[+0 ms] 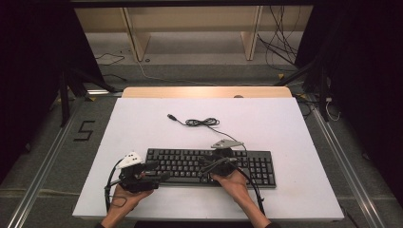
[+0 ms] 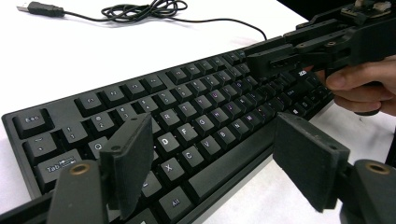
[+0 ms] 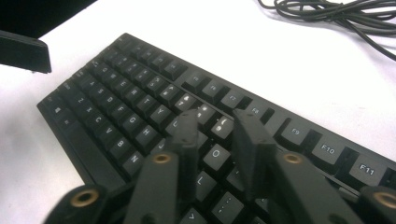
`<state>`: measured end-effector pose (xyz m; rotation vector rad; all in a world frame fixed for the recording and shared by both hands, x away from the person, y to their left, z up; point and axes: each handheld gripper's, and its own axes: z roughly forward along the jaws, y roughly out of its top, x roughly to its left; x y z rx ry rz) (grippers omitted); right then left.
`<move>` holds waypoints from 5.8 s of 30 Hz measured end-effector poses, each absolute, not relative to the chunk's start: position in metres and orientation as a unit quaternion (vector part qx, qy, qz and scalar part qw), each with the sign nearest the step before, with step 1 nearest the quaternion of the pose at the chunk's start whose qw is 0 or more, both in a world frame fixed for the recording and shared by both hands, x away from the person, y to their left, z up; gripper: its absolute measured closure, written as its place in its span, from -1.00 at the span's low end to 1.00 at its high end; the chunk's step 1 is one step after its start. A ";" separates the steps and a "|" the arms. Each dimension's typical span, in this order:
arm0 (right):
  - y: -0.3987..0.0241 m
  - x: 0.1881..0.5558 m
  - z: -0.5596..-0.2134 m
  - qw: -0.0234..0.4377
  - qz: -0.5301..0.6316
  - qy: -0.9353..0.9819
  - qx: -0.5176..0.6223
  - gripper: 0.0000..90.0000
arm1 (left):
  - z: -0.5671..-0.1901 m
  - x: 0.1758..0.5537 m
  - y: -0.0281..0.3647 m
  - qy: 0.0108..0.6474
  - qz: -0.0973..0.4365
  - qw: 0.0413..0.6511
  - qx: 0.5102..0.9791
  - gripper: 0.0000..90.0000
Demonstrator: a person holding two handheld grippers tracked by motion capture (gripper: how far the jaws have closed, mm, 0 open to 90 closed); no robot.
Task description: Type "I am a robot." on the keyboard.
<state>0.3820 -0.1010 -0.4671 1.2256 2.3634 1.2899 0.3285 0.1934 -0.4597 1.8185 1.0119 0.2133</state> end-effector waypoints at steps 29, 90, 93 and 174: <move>-0.086 0.375 -0.458 0.061 0.456 0.803 0.379 0.03 | -0.458 0.326 0.200 0.421 0.093 0.508 0.746 -0.40; -0.040 0.361 -0.486 0.057 0.409 0.848 0.331 1.00 | -0.458 0.324 0.203 0.416 0.096 0.510 0.747 -0.42; -0.041 0.362 -0.486 0.055 0.410 0.847 0.333 1.00 | -0.458 0.324 0.203 0.418 0.097 0.511 0.745 -0.42; -0.091 0.390 -0.474 0.087 0.394 0.822 0.403 1.00 | -0.459 0.324 0.204 0.414 0.103 0.508 0.748 -0.42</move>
